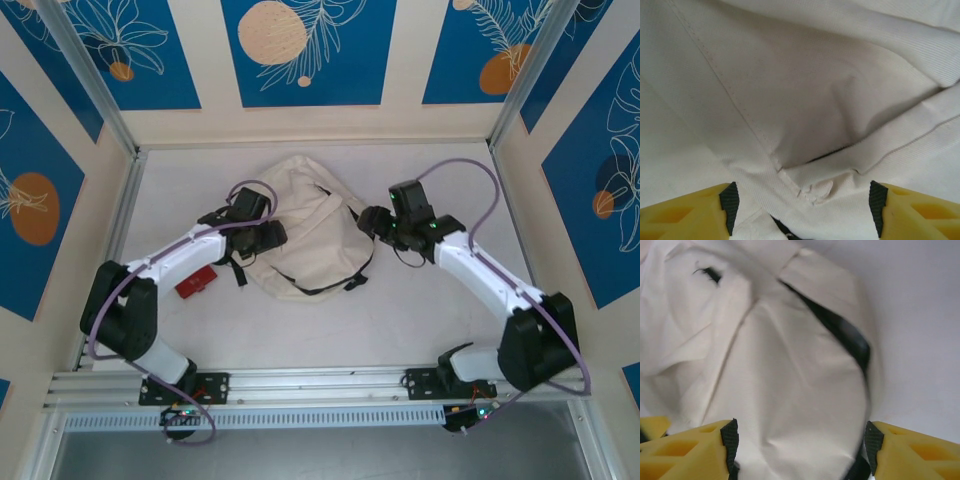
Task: Pack books, pencil case, and school supplies into a backpack
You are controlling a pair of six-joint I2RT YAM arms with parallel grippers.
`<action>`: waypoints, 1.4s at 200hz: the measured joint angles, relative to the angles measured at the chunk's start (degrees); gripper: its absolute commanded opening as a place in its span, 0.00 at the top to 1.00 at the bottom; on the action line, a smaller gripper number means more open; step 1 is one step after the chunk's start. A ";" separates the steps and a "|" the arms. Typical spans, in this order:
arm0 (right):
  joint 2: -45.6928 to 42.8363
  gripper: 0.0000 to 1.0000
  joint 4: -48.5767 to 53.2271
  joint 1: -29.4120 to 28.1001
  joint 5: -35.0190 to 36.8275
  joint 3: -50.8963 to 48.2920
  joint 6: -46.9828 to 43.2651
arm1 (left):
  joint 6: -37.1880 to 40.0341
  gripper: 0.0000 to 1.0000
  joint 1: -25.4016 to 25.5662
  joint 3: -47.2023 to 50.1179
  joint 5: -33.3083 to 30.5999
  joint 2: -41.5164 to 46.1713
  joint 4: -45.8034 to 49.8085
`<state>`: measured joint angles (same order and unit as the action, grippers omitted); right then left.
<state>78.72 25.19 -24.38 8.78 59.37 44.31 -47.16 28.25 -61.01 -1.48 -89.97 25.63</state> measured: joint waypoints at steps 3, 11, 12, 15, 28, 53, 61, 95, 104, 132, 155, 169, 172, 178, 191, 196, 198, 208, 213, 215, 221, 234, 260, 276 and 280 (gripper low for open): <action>0.98 0.33 -0.04 -0.07 -0.52 0.83 -0.42 | -0.13 0.33 -0.07 0.02 -0.04 -0.31 -0.17; 3.89 0.33 0.20 -0.66 -2.21 3.06 -2.29 | -0.96 0.34 -0.31 0.17 -0.04 -1.11 -0.57; 4.15 0.33 0.24 -0.74 -2.38 3.28 -2.51 | -1.05 0.35 -0.33 0.20 -0.04 -1.18 -0.61; 5.14 0.34 0.50 -0.94 -2.84 4.11 -2.93 | -1.11 0.35 -0.44 0.31 -0.09 -1.46 -0.79; 9.20 0.34 1.55 -2.32 -4.76 7.08 -5.53 | -2.40 0.36 -0.83 0.76 -0.26 -2.32 -1.33; 15.56 0.36 4.57 -5.20 -6.49 11.23 -9.79 | -3.63 0.37 -1.40 1.31 -0.24 -3.50 -2.89; 17.11 0.37 5.68 -5.77 -6.49 12.20 -10.64 | -3.76 0.37 -1.44 1.31 -0.15 -3.93 -3.69; 22.14 0.46 9.68 -6.67 -5.33 14.40 -12.98 | -3.76 0.42 -1.60 1.31 1.55 -7.65 -8.09; 22.88 0.50 10.49 -6.56 -4.66 14.40 -13.51 | -3.69 0.43 -1.64 1.29 2.40 -8.66 -9.38; 23.63 0.57 12.00 -5.62 -2.47 14.36 -13.42 | -2.47 0.45 -1.90 -0.72 6.19 -11.65 -12.02; 23.63 0.63 11.65 -3.30 -1.05 13.25 -12.07 | -0.90 0.46 -1.88 -4.79 10.27 -15.96 -14.23; 23.61 0.63 11.67 -1.40 -0.39 11.91 -11.04 | 0.15 0.46 -1.88 -7.74 12.74 -18.71 -15.10; 23.61 0.63 11.69 -0.98 -0.26 11.52 -10.82 | 0.44 0.46 -1.88 -8.35 13.16 -19.28 -15.21; 23.50 0.63 11.72 -0.26 -0.09 10.93 -10.43 | 1.05 0.46 -1.88 -9.68 14.01 -20.35 -15.47; 23.12 0.62 11.74 0.96 0.26 9.88 -9.79 | 2.14 0.45 -1.88 -11.69 15.19 -21.73 -15.63; 22.82 0.61 11.72 1.18 0.39 9.55 -9.70 | 2.60 0.44 -1.88 -12.22 15.47 -21.92 -15.61; 22.53 0.61 11.74 1.20 0.46 9.42 -9.60 | 2.78 0.43 -1.88 -12.39 15.47 -21.92 -15.58; 20.92 0.59 12.00 1.18 0.68 8.76 -9.35 | 3.52 0.42 -1.88 -13.00 15.69 -21.86 -15.26; 19.91 0.58 12.15 1.09 0.76 8.57 -9.16 | 3.87 0.41 -1.88 -13.27 15.67 -21.70 -15.08; 19.50 0.57 12.26 1.07 0.81 8.48 -9.20 | 3.87 0.40 -1.88 -13.35 15.69 -21.70 -14.93; 17.79 0.55 12.55 0.90 0.92 8.33 -9.05 | 4.20 0.40 -1.86 -13.46 15.65 -21.44 -14.62; 14.10 0.54 13.00 0.46 1.16 8.33 -8.94 | 4.28 0.37 -1.86 -13.31 15.56 -20.28 -13.55; 8.74 0.54 13.25 -1.95 1.05 8.98 -8.98 | 4.02 0.36 -1.84 -10.75 14.58 -14.88 -11.50; 8.87 0.59 12.61 -4.37 -1.33 9.64 -8.85 | 3.54 0.37 -1.84 -8.04 13.73 -10.73 -10.80; 9.27 0.60 12.15 -5.11 -2.45 9.64 -8.87 | 3.21 0.38 -1.84 -7.32 13.64 -9.75 -10.54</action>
<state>87.99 37.34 -29.50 6.33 69.01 35.44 -43.94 26.41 -68.34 12.16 -99.72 15.09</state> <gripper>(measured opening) 0.427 0.636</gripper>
